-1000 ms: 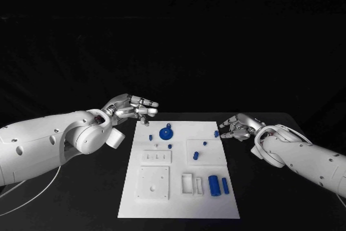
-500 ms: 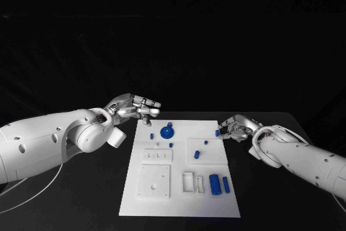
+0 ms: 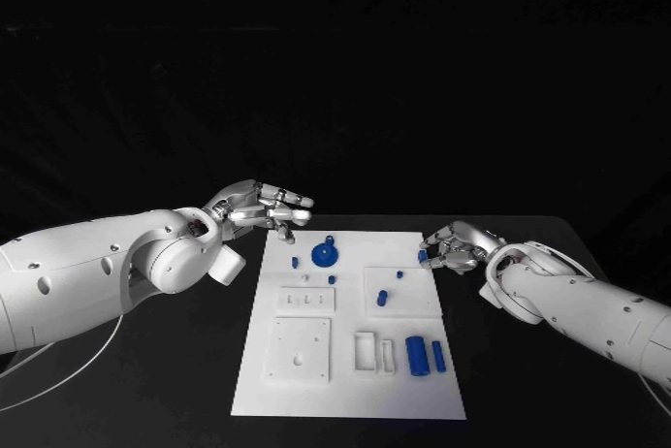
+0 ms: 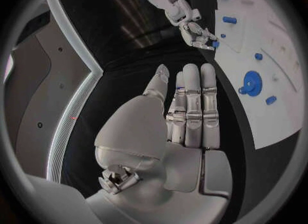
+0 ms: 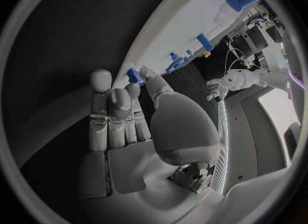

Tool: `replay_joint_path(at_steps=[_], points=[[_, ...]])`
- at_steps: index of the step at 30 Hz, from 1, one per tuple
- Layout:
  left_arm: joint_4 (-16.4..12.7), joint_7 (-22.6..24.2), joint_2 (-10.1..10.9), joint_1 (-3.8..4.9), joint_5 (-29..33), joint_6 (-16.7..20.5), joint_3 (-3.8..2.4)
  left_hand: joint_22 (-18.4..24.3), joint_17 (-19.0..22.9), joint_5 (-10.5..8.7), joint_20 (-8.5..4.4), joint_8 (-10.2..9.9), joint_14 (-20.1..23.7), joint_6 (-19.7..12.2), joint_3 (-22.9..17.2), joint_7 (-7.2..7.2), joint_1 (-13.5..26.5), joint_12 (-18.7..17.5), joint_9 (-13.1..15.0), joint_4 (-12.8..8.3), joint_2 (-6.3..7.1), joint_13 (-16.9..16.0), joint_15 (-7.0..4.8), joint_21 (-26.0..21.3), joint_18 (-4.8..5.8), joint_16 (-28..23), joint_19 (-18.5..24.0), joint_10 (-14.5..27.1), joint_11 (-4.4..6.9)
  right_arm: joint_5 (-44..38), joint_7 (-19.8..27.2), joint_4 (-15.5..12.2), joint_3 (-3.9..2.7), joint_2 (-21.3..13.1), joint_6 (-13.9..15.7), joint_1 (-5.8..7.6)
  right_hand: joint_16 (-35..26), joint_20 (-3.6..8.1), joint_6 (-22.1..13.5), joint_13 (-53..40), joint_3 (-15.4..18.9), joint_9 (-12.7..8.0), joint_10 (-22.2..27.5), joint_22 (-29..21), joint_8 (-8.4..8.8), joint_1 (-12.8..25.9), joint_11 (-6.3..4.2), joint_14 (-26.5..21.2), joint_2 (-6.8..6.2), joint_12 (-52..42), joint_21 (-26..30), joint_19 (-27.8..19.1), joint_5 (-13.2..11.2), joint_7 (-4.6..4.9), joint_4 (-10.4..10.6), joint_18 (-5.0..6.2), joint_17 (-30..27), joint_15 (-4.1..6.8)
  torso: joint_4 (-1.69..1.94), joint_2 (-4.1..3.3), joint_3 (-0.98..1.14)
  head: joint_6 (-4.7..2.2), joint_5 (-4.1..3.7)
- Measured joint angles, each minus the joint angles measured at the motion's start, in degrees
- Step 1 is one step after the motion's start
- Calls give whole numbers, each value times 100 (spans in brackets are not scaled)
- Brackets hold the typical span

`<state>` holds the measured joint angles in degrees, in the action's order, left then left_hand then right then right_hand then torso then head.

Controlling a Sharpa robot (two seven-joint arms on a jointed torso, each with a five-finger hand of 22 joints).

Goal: Assemble the parts on the task board

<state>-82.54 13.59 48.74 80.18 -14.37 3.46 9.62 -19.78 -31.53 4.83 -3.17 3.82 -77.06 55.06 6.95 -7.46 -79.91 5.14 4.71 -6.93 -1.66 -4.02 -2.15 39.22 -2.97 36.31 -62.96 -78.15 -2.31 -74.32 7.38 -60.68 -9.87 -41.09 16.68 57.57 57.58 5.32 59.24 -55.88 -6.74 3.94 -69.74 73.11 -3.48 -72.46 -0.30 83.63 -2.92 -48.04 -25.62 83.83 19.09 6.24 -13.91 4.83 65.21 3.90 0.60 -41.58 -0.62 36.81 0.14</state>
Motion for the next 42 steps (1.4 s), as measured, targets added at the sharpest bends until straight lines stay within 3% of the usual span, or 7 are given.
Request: replay_joint_path(at_steps=[8, 18, 28, 34, 42], points=[[-2, -10, -2, 0, -11, -20, 0, -17, -9, 0, 0, 0, 0, 0, 0, 0, 0, 0, 0, 0, 0, 0, 0, 0, -1, 0, 0, 0, 0, -16, -15, 71, -1, 82, -18, -35, 0, 0, 17, -13, -58, 0, 0, 18, 0, 44, 0, 0, 44, 0, 18, 0, -51, -18, -10, 0, 0, 0, -2, 3, 7, 11, 7], [-12, -22, -3, 0, -33, -43, 0, -34, -19, 0, 0, 0, 0, 0, 0, 0, 0, 0, -1, 0, 0, -1, 0, -28, -1, -19, 0, -1, -1, -29, -42, 146, -1, 140, -29, -42, 22, 0, 145, -42, -385, -3, -10, 57, 0, 75, 10, 0, 75, 0, 17, 0, -221, -22, -73, 0, 18, 0, -2, 3, 10, 21, 15], [-16, -33, -3, 0, -44, -62, 0, -41, -25, 0, 0, 0, 0, 0, 17, 0, 0, 0, -1, 17, 0, -1, 0, -28, -1, -19, 0, -2, -1, -36, -51, 206, -2, 179, -34, -51, 21, 0, 188, -50, -436, -3, -10, 65, 0, 97, 10, 0, 97, 0, 17, 0, -291, -58, -56, 0, 18, 0, -7, 3, 14, 34, 22], [-17, -40, -5, 0, -47, -74, 0, -53, -26, 0, 0, 0, 0, 0, 20, 0, 0, 0, -1, 20, 0, -1, 0, -45, -1, -19, 0, -2, -1, -32, -53, 249, -4, 200, -34, -54, 21, 0, 448, -80, -476, 2, -29, 77, 5, 129, -14, 14, 128, -49, 17, 0, -311, -96, -16, 0, 29, 28, -7, 3, 16, 37, 22], [-18, -37, -14, 0, -78, -102, 0, -36, 76, 26, 20, 18, 43, 601, 20, 127, 1, 23, 22, 52, -188, 6, 22, -195, -2, -279, 41, -95, 91, 16, -53, 265, -9, 220, 3, -51, 50, 21, 722, -99, -475, 53, -20, 103, -1, 150, -85, 19, 149, -51, 16, 21, -250, -204, -16, 0, 51, 60, -7, 7, 14, 55, 29]])
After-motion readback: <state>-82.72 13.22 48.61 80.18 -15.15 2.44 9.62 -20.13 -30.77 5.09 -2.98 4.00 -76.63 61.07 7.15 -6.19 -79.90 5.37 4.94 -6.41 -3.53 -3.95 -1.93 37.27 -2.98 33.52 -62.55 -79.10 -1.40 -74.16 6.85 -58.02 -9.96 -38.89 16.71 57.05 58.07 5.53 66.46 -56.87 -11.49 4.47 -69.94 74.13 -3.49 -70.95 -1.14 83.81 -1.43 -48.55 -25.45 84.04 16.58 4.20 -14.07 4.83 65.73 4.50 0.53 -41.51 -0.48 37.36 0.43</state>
